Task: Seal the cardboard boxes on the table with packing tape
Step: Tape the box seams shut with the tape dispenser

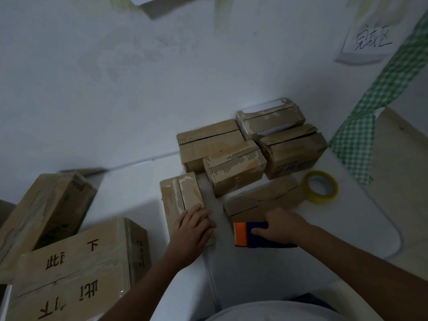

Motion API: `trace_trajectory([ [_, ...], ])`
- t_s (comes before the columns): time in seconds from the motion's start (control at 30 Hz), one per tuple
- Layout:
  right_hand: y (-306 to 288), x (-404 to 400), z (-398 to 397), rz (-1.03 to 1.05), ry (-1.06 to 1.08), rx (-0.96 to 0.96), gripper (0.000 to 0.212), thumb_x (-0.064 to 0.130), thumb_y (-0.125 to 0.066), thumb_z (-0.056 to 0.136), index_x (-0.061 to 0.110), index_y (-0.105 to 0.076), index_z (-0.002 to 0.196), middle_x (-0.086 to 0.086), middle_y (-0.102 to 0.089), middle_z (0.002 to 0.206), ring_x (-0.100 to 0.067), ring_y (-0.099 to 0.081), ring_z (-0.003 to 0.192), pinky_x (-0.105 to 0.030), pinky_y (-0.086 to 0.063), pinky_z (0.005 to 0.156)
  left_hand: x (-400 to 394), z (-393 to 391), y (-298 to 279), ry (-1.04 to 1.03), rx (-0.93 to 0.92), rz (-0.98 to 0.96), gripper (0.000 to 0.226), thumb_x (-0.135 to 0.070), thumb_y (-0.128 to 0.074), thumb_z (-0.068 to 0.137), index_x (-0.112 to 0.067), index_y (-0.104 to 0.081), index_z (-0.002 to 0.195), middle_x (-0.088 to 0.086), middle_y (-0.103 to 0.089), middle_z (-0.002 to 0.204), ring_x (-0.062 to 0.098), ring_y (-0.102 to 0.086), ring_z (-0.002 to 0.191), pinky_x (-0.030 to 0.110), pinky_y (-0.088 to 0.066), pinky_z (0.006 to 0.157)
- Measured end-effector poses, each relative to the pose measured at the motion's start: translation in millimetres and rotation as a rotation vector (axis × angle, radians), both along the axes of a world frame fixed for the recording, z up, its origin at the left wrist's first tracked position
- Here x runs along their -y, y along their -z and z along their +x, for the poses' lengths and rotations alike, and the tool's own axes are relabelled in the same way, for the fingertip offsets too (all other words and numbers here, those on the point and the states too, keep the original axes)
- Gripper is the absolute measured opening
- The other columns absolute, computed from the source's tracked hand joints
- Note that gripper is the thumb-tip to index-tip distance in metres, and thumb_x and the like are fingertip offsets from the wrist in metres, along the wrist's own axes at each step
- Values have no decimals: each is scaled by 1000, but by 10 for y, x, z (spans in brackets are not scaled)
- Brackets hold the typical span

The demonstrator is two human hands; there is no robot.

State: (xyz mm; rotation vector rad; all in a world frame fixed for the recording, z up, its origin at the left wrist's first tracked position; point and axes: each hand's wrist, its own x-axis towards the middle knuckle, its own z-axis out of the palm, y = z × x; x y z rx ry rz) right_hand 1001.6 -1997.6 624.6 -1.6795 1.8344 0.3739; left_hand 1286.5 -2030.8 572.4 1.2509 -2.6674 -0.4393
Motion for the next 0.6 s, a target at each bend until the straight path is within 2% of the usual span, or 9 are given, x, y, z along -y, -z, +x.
trace_trajectory([
  [0.13,34,-20,186,-77,-34,-114,57,71,-47,86,19,-43,64,2,-46,65,-10,-42,56,-26,-29,47,-82,-31,-14,13,12,-125,28,-42,-39,100,-34,-63,112,-9,-53,139,20,-28,145,41,-15,118],
  [0.3,114,-10,384,-78,45,-73,58,70,-43,88,18,-43,63,2,-44,65,-11,-42,57,-26,-33,50,21,-2,-26,22,32,-61,36,-44,-33,101,-31,-64,115,-7,-51,142,18,-22,148,42,-20,118],
  [0.43,132,-87,94,21,104,-73,53,66,-44,91,16,-54,78,3,-45,71,-17,-54,76,-27,-34,53,32,38,-10,34,8,-48,37,-43,-33,102,-30,-64,117,-8,-51,143,19,-23,148,42,-21,117],
  [0.5,137,-206,-139,82,147,-76,54,69,-43,89,17,-55,91,3,-46,80,-17,-52,80,-27,-36,59,31,19,-12,37,7,-57,37,-42,-33,101,-28,-64,116,-7,-52,142,20,-26,147,44,-24,116],
  [0.6,205,-423,-356,105,187,-28,50,72,-47,85,22,-42,80,6,-43,80,-13,-47,73,-26,-33,56,17,3,-15,32,-15,-56,39,-41,-33,100,-26,-66,114,-5,-53,141,23,-29,145,47,-27,115],
])
